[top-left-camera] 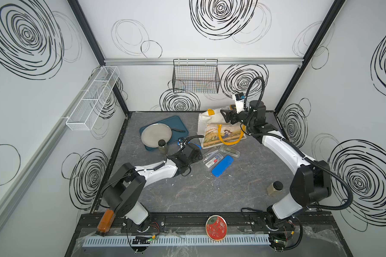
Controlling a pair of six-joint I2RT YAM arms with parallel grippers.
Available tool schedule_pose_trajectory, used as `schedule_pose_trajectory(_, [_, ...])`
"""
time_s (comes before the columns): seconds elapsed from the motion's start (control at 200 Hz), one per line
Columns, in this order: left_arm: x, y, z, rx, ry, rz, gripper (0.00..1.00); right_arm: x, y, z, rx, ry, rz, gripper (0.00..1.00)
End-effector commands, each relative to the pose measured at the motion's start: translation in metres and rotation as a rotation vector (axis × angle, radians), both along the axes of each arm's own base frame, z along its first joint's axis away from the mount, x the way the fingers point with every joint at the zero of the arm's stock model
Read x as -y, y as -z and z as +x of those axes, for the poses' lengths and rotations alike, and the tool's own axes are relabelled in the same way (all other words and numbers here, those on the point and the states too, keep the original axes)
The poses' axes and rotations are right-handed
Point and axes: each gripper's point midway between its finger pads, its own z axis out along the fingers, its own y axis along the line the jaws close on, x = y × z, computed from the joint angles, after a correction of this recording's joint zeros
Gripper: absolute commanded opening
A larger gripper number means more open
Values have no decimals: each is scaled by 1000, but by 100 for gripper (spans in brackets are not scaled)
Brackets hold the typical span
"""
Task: Put the compass set into the canvas bag
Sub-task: Pick up the compass set at the center of the board.
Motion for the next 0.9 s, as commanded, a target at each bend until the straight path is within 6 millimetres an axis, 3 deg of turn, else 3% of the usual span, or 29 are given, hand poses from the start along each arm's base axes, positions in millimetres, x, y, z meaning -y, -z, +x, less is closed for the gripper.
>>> schedule_pose_trajectory(0.0, [-11, 7, 1, -35, -51, 58, 99, -23, -12, -35, 108, -132, -17, 82])
schedule_pose_trajectory(0.14, [-12, 13, 4, -68, -77, 79, 99, -40, -2, -67, 116, -196, -11, 84])
schedule_pose_trajectory(0.26, [-12, 16, 7, -97, -88, 112, 99, -48, 15, -81, 88, -195, -29, 87])
schedule_pose_trajectory(0.48, [-8, 22, 14, -109, -111, 131, 99, -38, 27, -91, 82, -141, 1, 91])
schedule_pose_trajectory(0.695, [-11, 33, 17, -126, -144, 201, 99, -34, 21, -102, 92, -146, 14, 91])
schedule_pose_trajectory(0.896, [-6, 43, 27, -129, -148, 161, 99, -31, 20, -108, 94, -149, 35, 91])
